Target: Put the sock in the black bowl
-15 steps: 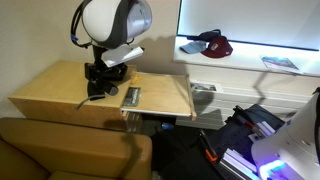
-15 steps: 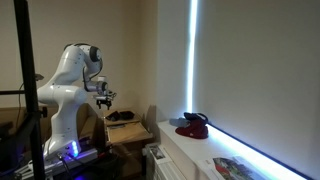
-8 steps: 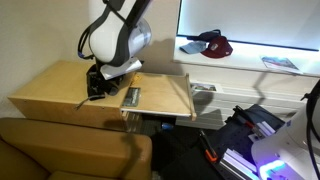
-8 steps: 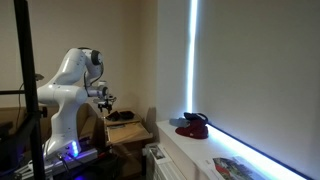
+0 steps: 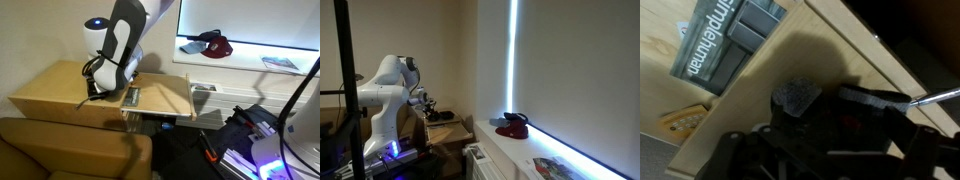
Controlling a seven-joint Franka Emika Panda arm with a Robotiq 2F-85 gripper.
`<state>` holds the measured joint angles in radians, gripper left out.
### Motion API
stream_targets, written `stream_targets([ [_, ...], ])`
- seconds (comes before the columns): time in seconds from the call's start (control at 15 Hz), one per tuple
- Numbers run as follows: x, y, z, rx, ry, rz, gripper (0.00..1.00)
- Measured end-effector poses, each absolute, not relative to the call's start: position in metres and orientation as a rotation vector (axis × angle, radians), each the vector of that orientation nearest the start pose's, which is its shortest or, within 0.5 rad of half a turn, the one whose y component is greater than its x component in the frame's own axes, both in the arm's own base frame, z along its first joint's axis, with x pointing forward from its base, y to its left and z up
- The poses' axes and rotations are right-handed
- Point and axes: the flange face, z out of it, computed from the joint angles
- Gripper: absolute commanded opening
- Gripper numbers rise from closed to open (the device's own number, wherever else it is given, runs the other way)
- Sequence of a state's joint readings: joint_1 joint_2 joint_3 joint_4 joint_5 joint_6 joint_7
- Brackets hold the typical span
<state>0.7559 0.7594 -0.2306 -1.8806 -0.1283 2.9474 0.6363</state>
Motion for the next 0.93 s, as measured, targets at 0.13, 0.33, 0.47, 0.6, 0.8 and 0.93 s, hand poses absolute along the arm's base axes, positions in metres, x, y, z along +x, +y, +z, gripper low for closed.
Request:
stream_targets([
  [0.13, 0.557, 0.346, 0.141, -3.071, -0.150, -0.581, 1.00],
  [0.33, 0.558, 0.343, 0.139, -3.078, -0.141, -0.578, 1.00],
  [0.47, 0.561, 0.336, 0.136, -3.093, -0.133, -0.584, 1.00],
  [0.6, 0.563, 0.329, 0.131, -3.105, -0.124, -0.586, 0.75],
  [0.8, 0.562, 0.327, 0.123, -3.096, -0.102, -0.586, 0.60],
  [0.93, 0.561, 0.329, 0.120, -3.078, -0.085, -0.592, 0.46],
])
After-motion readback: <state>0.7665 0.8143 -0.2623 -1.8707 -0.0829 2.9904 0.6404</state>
